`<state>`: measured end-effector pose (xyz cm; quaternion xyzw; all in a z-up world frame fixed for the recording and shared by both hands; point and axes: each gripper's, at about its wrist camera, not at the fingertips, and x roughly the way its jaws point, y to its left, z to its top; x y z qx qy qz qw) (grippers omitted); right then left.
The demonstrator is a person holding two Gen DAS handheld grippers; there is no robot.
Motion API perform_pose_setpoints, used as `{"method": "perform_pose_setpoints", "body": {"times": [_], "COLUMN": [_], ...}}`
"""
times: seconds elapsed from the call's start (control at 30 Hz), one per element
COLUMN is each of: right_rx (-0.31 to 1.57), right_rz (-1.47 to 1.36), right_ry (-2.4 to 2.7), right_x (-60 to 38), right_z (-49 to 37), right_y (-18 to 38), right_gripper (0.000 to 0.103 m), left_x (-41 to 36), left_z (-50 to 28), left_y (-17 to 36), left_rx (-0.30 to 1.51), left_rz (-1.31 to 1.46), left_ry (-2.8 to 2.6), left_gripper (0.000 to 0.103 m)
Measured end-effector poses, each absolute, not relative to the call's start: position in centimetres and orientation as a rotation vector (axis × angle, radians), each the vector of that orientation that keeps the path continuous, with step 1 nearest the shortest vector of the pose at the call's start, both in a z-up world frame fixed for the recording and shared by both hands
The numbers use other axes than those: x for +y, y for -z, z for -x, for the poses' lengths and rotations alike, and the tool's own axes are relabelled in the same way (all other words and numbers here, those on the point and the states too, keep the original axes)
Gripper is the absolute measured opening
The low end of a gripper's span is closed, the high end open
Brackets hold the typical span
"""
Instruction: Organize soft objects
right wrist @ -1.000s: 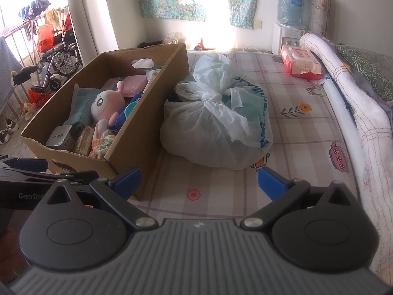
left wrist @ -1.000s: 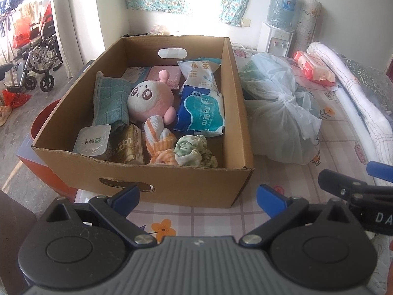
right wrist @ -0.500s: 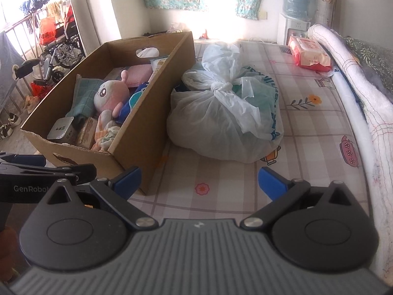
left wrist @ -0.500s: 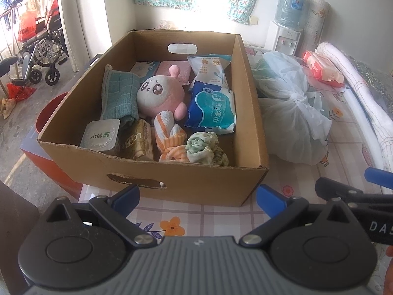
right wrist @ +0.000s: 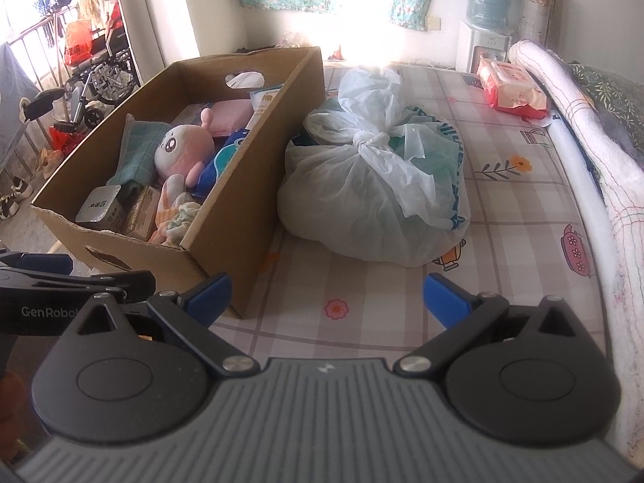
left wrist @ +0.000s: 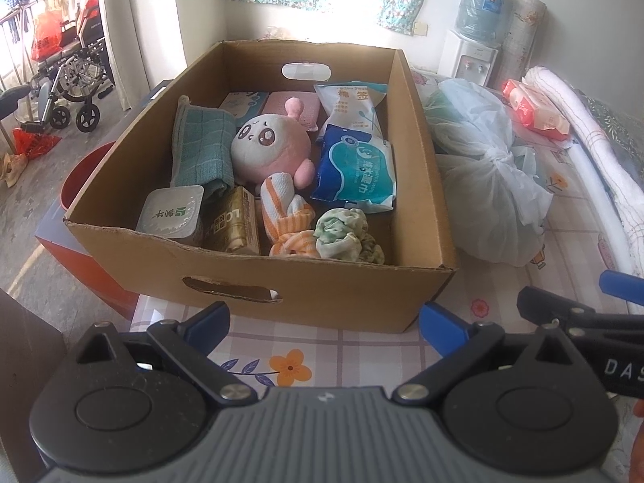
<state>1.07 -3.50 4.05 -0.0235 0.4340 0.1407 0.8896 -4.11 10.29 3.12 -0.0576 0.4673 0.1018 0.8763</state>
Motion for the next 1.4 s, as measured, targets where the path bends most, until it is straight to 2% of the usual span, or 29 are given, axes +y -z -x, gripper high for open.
{"method": "perform_pose_setpoints", "body": {"times": [1.4], "right_rx": [0.912], "right_rz": [0.066], "right_ry": [-0.304], "right_x": [-2.2], "right_z": [-1.1], "right_y": [-4.1], "right_gripper": [0.102], "left_x": [11.5], "left_z": [4.5], "left_y": [-2.9], "left_rx": [0.982], "left_rz": [0.146], "left_ry": [-0.226], "left_gripper": [0.100]}}
